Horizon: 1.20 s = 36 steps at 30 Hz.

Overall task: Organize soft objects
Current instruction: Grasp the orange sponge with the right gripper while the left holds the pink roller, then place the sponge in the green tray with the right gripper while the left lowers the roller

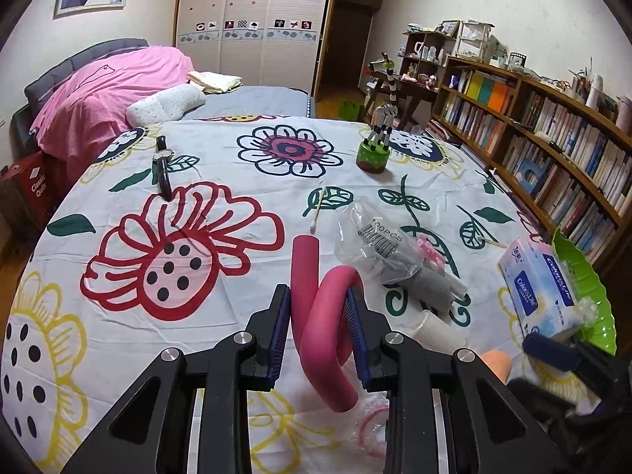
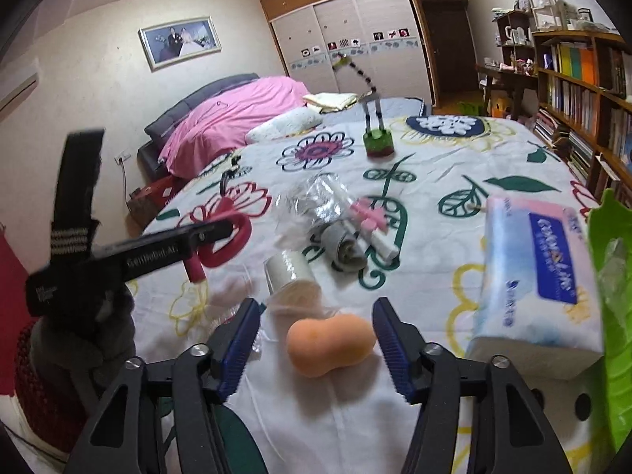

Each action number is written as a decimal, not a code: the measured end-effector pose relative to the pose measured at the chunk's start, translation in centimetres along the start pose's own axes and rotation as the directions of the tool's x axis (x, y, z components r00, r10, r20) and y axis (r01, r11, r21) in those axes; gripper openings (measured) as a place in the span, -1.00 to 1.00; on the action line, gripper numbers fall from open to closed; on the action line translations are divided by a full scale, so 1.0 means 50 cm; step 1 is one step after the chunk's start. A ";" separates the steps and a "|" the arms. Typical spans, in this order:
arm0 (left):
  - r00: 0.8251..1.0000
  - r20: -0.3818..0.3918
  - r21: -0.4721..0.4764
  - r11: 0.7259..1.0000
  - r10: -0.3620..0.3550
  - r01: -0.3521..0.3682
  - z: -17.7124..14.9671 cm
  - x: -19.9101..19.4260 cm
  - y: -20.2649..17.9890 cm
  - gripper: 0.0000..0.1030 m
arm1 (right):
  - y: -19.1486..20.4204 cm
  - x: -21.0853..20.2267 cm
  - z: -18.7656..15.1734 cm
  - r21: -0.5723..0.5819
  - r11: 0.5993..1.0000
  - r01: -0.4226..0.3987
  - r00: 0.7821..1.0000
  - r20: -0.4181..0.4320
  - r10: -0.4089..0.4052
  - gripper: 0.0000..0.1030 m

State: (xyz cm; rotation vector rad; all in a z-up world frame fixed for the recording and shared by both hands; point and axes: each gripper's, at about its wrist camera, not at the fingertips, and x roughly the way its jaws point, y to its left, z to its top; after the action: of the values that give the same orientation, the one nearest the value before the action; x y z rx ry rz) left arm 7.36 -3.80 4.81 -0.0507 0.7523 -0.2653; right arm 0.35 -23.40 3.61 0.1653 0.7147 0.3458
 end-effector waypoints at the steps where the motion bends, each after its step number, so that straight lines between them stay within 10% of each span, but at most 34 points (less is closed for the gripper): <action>1: 1.000 0.000 0.002 1.000 0.000 0.000 0.000 0.001 0.000 -0.43 | 0.002 0.005 -0.003 -0.005 1.000 0.001 1.000 -0.008 -0.001 0.29; 18: 1.000 0.011 0.007 1.000 -0.009 0.009 0.001 -0.012 -0.006 -0.43 | -0.009 0.036 -0.020 -0.001 0.997 0.077 0.995 -0.068 -0.077 0.00; 36: 0.998 0.052 0.066 0.997 -0.043 0.040 0.013 -0.048 -0.073 -0.43 | -0.103 -0.106 0.051 0.150 0.979 0.134 0.978 0.141 -0.156 0.00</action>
State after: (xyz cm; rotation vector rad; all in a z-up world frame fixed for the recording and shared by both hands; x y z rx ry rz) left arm 5.33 -6.72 7.41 -0.0114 0.6896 -0.3266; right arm -0.39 -30.21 7.40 0.2684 0.5956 0.1408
